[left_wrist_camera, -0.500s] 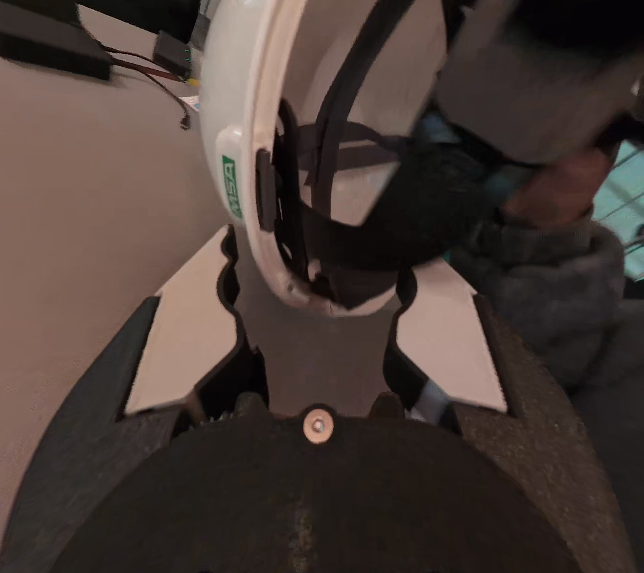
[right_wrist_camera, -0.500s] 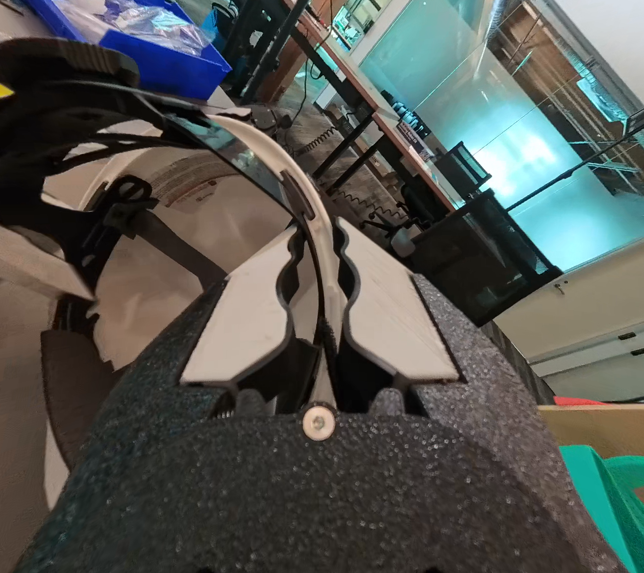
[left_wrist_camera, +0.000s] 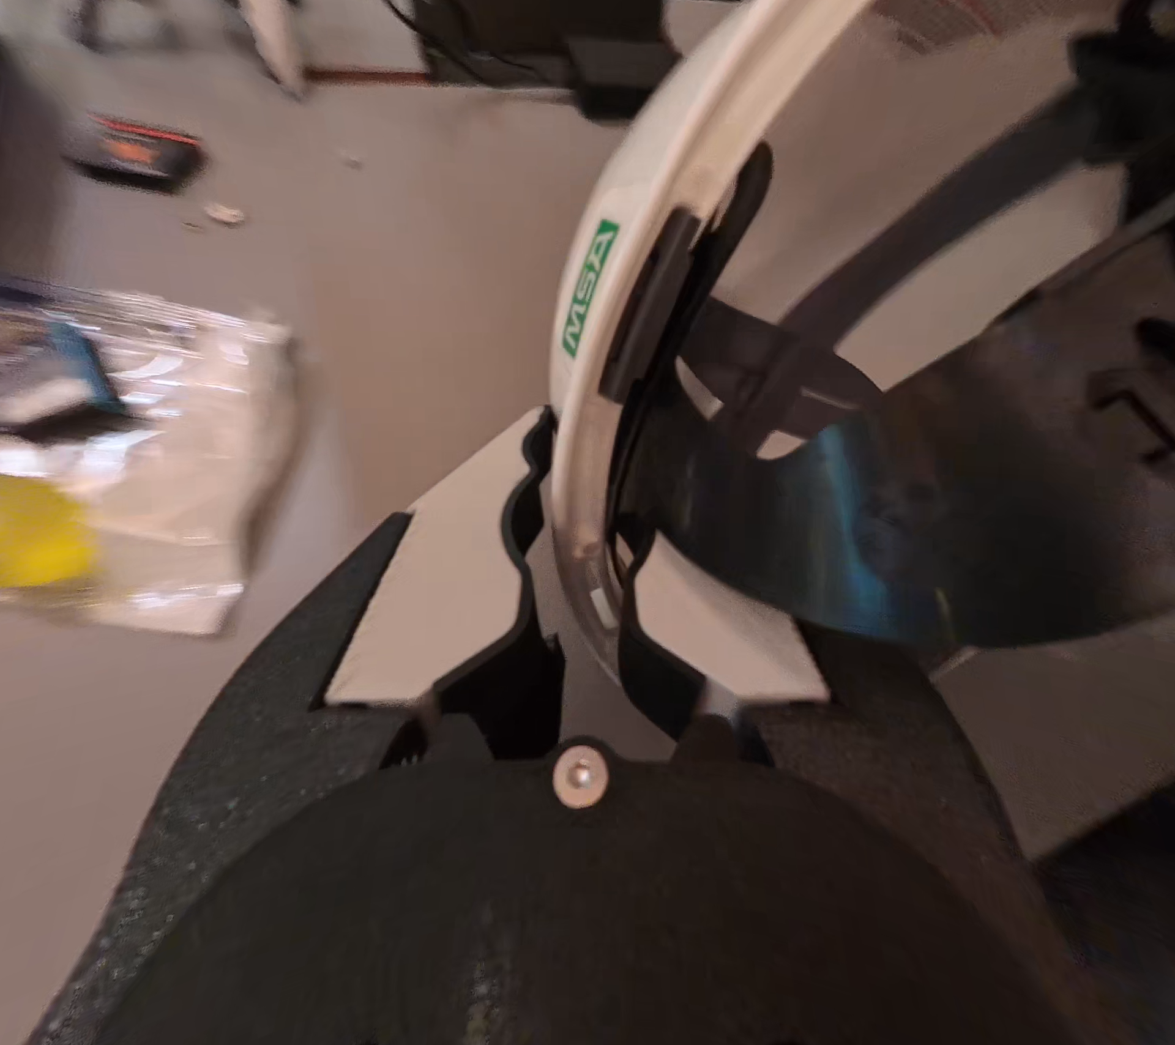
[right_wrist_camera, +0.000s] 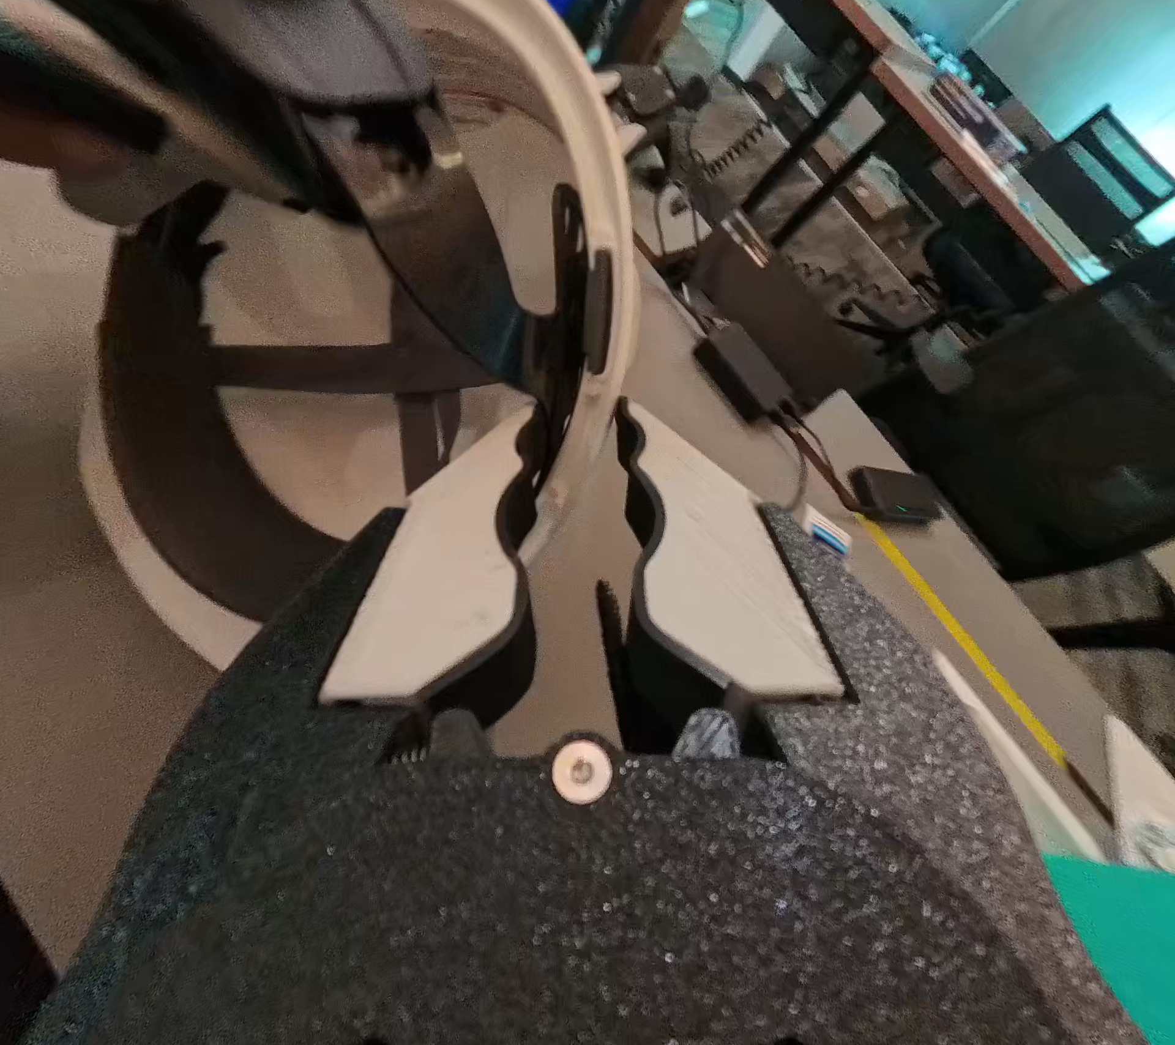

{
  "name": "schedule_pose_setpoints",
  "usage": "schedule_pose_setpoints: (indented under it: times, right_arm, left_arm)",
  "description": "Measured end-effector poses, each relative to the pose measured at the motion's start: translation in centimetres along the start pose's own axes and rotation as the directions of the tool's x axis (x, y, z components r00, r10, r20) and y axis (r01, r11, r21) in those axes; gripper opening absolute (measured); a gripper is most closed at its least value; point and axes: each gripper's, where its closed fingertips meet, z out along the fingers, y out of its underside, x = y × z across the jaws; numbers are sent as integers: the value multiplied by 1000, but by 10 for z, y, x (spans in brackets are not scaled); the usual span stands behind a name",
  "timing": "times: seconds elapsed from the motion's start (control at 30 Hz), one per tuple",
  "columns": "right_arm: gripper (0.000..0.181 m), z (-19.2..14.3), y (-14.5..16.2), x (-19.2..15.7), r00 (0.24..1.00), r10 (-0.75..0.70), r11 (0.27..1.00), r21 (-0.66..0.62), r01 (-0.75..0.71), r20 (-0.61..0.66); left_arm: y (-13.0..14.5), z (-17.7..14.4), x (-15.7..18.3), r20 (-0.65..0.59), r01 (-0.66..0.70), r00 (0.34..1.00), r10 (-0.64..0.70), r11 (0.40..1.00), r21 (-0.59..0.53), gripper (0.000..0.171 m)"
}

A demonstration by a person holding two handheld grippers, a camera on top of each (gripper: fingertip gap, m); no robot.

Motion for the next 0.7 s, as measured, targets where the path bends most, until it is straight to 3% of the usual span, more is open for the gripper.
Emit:
schedule_pose_setpoints:
  times: [0.07, 0.17, 0.27, 0.37, 0.5, 0.7]
  right_arm:
    - [24, 1, -5, -14, 998, 43, 998, 40, -45, 35]
    - [50, -15, -5, -35, 981, 87, 996, -23, -84, 175]
    - [59, -49, -40, -41, 956, 110, 992, 28, -122, 273]
    - [58, -51, -88, -47, 906, 179, 963, 121, -241, 385]
    - [51, -21, -115, -44, 858, 320, 887, 192, -420, 401]
    - [47, -11, -112, -49, 870, 385, 857, 232, -460, 307]
  left_arm:
    - [-13, -4, -19, 47, -50, 998, 50, 999, -3, 12]
    - [-25, -7, -36, 131, -139, 981, 143, 990, -35, 10]
    - [-35, -9, -37, 165, -198, 965, 202, 979, -40, 10]
    - [-37, -8, -30, 163, -225, 960, 229, 973, -44, 9]
    - [-36, -8, -25, 172, -216, 960, 220, 976, -39, 10]
    - [-30, -13, -31, 192, -187, 963, 191, 982, -40, 12]
